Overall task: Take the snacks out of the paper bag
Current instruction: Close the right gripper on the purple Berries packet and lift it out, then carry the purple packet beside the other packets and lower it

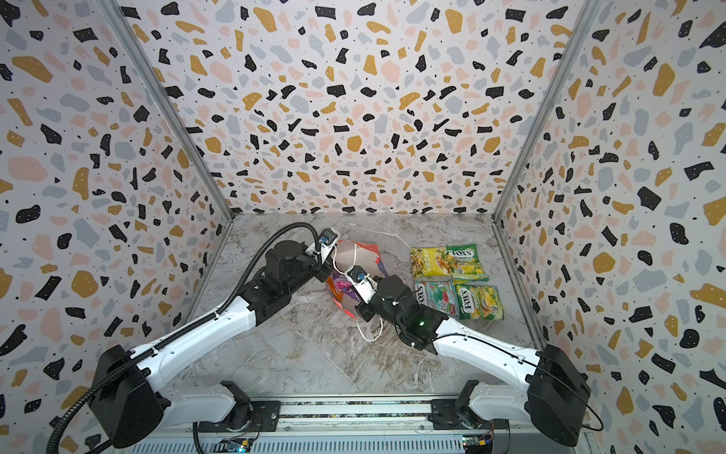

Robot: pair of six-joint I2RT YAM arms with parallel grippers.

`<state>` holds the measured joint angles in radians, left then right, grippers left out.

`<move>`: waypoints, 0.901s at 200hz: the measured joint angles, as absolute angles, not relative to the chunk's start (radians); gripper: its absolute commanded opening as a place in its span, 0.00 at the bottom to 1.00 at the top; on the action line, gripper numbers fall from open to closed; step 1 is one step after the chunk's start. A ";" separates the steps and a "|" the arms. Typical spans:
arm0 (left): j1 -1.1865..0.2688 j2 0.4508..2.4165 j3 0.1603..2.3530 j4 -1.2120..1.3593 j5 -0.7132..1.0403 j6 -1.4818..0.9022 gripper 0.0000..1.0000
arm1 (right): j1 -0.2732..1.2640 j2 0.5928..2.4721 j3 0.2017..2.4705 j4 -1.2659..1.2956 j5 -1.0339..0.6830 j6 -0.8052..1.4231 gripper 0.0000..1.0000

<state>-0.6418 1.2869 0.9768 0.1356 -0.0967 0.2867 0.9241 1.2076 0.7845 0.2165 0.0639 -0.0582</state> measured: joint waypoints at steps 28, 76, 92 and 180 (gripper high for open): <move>-0.642 1.287 0.977 0.136 -0.114 0.284 0.00 | 0.923 1.189 0.788 0.180 0.062 -0.046 0.00; -0.641 1.286 0.977 0.141 -0.186 0.268 0.00 | 0.907 1.126 0.884 0.062 0.002 -0.023 0.00; -0.641 1.285 0.977 0.142 -0.223 0.265 0.00 | 0.902 1.093 0.921 0.020 -0.027 -0.011 0.00; -0.629 1.256 0.956 0.143 -0.311 0.249 0.00 | 0.891 0.781 1.011 -0.116 0.026 0.027 0.00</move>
